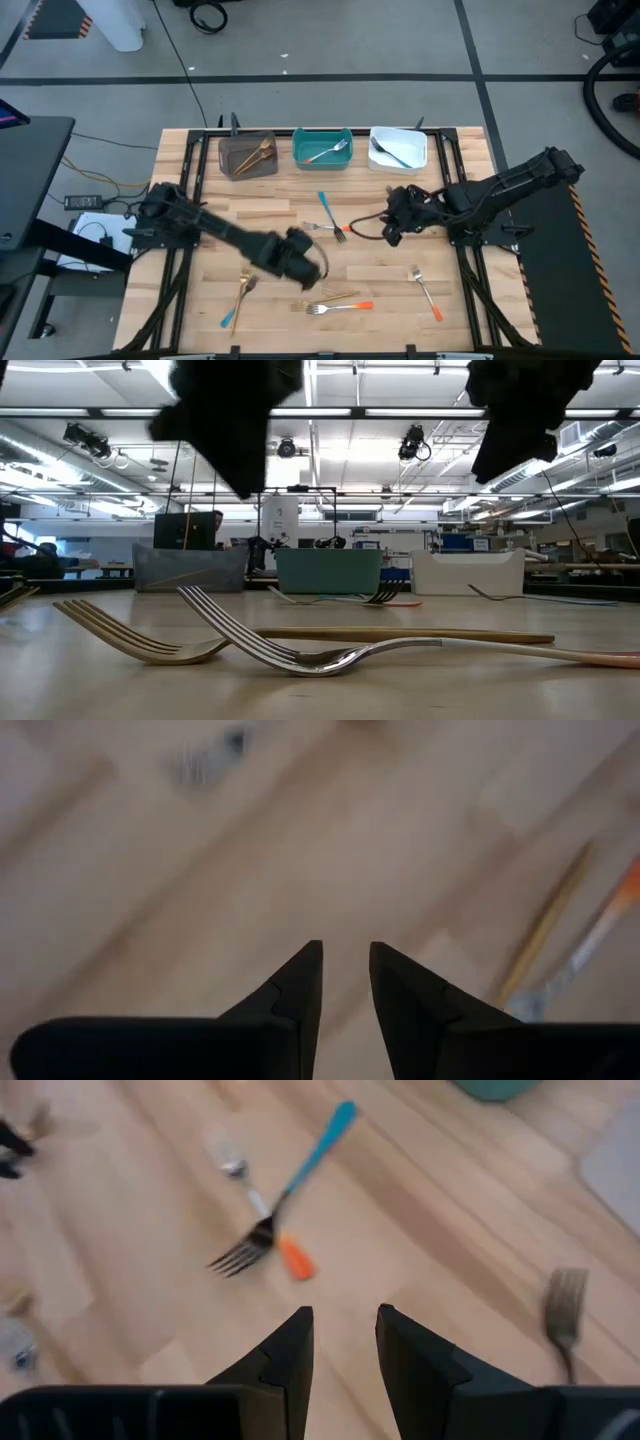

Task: Sort silverware by color (type)
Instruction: Put the blue fork into the white bin

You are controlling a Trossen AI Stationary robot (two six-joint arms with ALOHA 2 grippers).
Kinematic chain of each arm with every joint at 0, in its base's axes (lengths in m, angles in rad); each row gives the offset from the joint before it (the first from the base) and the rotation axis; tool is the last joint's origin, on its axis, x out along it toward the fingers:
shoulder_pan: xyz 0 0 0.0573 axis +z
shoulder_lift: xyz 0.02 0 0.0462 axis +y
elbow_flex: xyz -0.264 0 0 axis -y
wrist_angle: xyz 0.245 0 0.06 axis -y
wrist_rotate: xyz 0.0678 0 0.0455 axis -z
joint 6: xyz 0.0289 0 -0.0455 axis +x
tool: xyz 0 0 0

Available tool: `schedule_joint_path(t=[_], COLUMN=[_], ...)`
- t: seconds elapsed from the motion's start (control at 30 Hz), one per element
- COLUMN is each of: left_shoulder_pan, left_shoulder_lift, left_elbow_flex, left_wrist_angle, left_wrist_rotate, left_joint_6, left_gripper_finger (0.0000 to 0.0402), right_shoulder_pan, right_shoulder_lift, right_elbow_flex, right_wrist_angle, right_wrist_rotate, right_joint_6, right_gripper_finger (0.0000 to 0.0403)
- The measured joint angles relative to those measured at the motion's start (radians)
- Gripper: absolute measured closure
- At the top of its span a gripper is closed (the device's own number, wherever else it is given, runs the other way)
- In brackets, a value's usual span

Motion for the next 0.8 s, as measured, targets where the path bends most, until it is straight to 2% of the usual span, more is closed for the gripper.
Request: schedule_joint_path(t=[0.1, 0.23, 0.37, 0.57, 0.8], left_shoulder_pan=[0.076, 0.171, 0.242, 0.297, 0.323], left_shoulder_lift=[0.0, 0.0, 0.0, 0.0, 0.0], left_elbow_flex=[0.0, 0.0, 0.0, 0.0, 0.0], left_wrist_angle=[0.059, 0.136, 0.185, 0.199, 0.21], left_wrist_rotate=[0.002, 0.033, 0.086, 0.1, 0.143], left_joint_6=[0.128, 0.266, 0.384, 0.453, 0.523], left_gripper_finger=[0.0306, 0.0306, 0.0306, 0.0306, 0.0306], right_shoulder_pan=[-0.069, -0.158, -0.227, -0.343, -0.476], right_shoulder_lift=[0.017, 0.042, 0.06, 0.089, 0.099], right_elbow_flex=[0.0, 0.0, -0.035, -0.147, -0.239], right_wrist_angle=[-0.043, -0.146, -0.186, -0.115, -0.008], right_wrist_rotate=[-0.012, -0.089, -0.122, -0.162, -0.203], right_joint_6=[0.026, 0.048, -0.029, -0.173, -0.269], right_gripper_finger=[0.0285, 0.0285, 0.0285, 0.0285, 0.0285])
